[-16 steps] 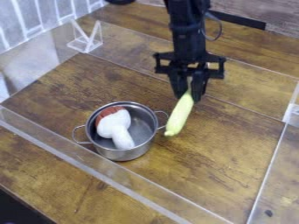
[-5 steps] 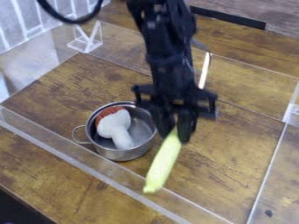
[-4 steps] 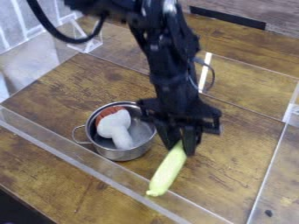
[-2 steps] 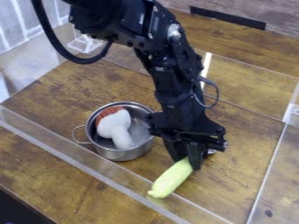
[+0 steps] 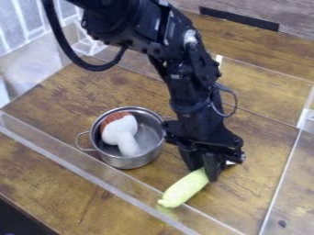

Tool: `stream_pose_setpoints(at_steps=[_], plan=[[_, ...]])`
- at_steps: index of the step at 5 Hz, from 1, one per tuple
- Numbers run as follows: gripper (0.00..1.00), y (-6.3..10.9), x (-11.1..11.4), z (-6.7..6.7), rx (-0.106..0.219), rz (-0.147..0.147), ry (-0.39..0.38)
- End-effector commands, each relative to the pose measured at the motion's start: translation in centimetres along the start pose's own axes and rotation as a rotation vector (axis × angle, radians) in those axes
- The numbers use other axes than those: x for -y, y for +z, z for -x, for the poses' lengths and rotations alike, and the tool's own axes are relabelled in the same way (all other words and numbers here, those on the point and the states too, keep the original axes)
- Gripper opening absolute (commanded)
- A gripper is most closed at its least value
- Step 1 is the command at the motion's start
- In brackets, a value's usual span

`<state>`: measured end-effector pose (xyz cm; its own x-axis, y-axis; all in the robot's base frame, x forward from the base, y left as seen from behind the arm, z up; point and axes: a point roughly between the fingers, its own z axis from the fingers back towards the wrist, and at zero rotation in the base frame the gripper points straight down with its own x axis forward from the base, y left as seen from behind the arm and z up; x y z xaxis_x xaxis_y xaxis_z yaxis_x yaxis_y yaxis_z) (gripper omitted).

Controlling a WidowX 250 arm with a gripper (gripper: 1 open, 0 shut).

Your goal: Move the green spoon to the right

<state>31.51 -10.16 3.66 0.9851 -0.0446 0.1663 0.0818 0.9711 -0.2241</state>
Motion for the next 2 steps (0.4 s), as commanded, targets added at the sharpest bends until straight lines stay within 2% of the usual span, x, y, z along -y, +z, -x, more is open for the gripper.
stream_pose_setpoints(at_steps=[1,2], plan=[[0.0,-1.2,0.6,2.7,-0.062,-0.01,0.025],[0.0,-1.1,0.1,4.4,-0.098,-0.01,0.002]])
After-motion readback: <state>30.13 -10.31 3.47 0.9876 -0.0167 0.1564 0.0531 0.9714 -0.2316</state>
